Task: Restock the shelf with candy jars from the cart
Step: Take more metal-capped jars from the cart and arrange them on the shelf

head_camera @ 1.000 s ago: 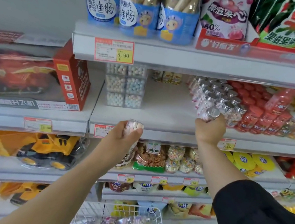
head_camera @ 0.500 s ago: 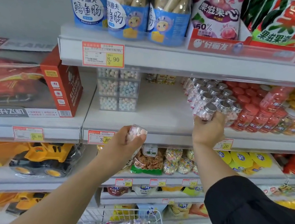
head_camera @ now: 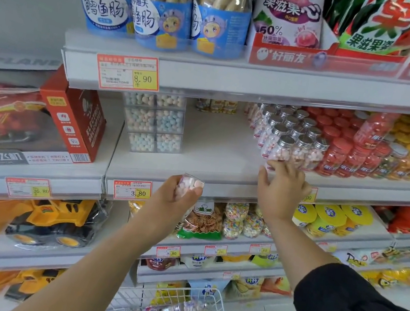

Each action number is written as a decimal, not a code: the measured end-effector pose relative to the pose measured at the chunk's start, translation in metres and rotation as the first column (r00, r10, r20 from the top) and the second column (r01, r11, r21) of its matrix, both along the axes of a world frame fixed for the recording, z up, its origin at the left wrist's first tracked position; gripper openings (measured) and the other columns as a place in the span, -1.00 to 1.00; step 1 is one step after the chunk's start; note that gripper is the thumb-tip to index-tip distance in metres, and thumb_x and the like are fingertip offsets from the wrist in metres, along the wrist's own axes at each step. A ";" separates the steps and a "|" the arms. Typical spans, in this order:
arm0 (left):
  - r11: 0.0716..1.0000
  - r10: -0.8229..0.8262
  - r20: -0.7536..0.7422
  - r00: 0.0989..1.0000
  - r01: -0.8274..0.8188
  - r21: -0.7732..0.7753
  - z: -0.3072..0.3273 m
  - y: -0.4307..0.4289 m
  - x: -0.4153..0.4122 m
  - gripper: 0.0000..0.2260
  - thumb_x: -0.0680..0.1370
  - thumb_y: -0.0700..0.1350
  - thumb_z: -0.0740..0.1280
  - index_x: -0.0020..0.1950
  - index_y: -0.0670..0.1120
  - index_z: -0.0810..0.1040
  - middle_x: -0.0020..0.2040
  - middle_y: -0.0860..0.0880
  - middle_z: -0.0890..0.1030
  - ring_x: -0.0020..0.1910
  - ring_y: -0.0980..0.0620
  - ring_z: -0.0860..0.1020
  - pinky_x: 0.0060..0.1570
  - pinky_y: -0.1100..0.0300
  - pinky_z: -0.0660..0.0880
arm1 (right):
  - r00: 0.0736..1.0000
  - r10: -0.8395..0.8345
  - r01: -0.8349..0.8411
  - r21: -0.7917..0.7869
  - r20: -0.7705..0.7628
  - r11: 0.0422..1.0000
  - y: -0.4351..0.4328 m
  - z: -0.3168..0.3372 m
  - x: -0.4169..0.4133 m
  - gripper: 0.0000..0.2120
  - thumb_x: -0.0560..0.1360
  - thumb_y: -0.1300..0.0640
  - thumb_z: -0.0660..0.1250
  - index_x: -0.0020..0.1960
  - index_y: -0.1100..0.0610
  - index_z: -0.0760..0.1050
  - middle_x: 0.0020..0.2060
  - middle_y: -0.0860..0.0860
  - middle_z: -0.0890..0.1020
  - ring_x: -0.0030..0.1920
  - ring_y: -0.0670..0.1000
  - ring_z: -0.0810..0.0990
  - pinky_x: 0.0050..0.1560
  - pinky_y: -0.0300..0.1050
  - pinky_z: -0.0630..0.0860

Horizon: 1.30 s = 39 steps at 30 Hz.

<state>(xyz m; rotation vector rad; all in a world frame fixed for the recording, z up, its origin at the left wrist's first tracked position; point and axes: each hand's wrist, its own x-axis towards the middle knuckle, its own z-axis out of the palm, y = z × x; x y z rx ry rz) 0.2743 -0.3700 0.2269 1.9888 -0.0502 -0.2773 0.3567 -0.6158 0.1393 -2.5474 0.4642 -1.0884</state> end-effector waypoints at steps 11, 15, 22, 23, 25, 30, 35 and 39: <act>1.000 -0.011 -0.013 1.000 0.011 -0.017 0.001 -0.004 -0.002 -0.74 0.62 0.15 0.23 0.21 0.04 0.44 -0.03 0.04 0.63 -0.09 0.07 0.60 -0.14 0.20 0.51 | 0.992 0.079 -0.076 0.035 -0.100 0.996 -0.004 0.014 -0.003 -0.76 0.55 -0.02 0.27 0.17 -0.01 0.59 0.07 -0.05 0.56 0.16 0.10 0.45 0.18 0.12 0.24; 0.992 -0.093 -0.056 0.994 0.097 0.084 0.000 0.006 0.005 -0.62 0.59 -0.05 0.32 0.40 0.05 0.36 0.09 0.08 0.58 0.00 0.08 0.57 -0.10 0.21 0.49 | 0.865 0.502 -0.498 0.092 -0.019 0.862 0.020 0.043 -0.033 -0.69 0.52 0.10 0.27 0.25 0.05 0.54 0.15 -0.03 0.52 0.21 0.03 0.44 0.28 0.10 0.34; 0.922 -0.233 0.198 0.952 0.152 0.356 0.007 0.009 0.013 -0.64 0.52 -0.12 0.42 0.31 0.01 0.52 0.15 0.03 0.55 -0.12 0.17 0.56 -0.27 0.47 0.48 | 0.400 0.802 -0.854 0.138 -0.443 0.501 0.058 0.076 -0.069 -0.39 0.49 0.10 0.41 0.49 -0.07 0.31 0.38 -0.15 0.40 0.32 -0.17 0.36 0.28 -0.24 0.37; 0.926 -0.214 0.222 0.951 0.125 0.356 0.007 0.010 0.013 -0.64 0.51 -0.11 0.44 0.30 0.02 0.52 0.13 0.07 0.56 -0.10 0.22 0.54 -0.26 0.50 0.45 | 0.414 0.802 -0.851 0.129 -0.431 0.509 0.059 0.076 -0.067 -0.42 0.50 0.09 0.43 0.47 -0.06 0.34 0.33 -0.15 0.45 0.28 -0.16 0.40 0.25 -0.20 0.42; 0.950 -0.156 0.241 0.958 0.079 0.301 0.007 0.010 0.013 -0.63 0.49 -0.07 0.47 0.26 0.07 0.49 0.07 0.16 0.57 -0.09 0.26 0.54 -0.26 0.50 0.43 | 0.458 0.803 -0.837 0.118 -0.381 0.534 0.060 0.075 -0.063 -0.49 0.49 0.08 0.45 0.41 -0.02 0.42 0.24 -0.11 0.53 0.20 -0.11 0.47 0.17 -0.08 0.50; 0.999 0.040 0.287 0.957 -0.045 0.009 0.007 0.007 0.010 -0.65 0.49 -0.12 0.50 0.20 0.08 0.49 -0.01 0.15 0.61 -0.12 0.26 0.60 -0.22 0.36 0.55 | 0.577 0.787 -0.770 0.177 -0.217 0.613 0.061 0.073 -0.057 -0.55 0.41 0.02 0.53 0.25 0.05 0.54 0.02 -0.12 0.58 0.04 -0.08 0.51 0.03 -0.07 0.52; 0.979 0.079 0.217 0.973 -0.035 -0.202 0.008 0.004 0.016 -0.66 0.59 -0.20 0.37 0.28 0.13 0.45 0.13 0.17 0.61 -0.01 0.29 0.63 -0.03 0.32 0.54 | 0.681 0.719 -0.659 0.312 -0.137 0.684 0.059 0.070 -0.052 -0.56 0.35 0.02 0.58 0.18 0.03 0.54 -0.07 -0.16 0.55 -0.07 -0.19 0.48 -0.08 -0.36 0.40; 1.000 -0.012 0.279 0.960 0.004 0.029 0.001 0.003 0.032 -0.67 0.63 -0.17 0.30 0.34 0.13 0.46 0.19 0.25 0.58 0.01 0.39 0.56 -0.06 0.52 0.47 | 0.768 0.633 -0.548 0.415 -0.095 0.726 0.053 0.073 -0.031 -0.61 0.38 0.05 0.55 0.13 0.04 0.49 -0.09 -0.13 0.60 -0.12 -0.17 0.57 -0.13 -0.27 0.50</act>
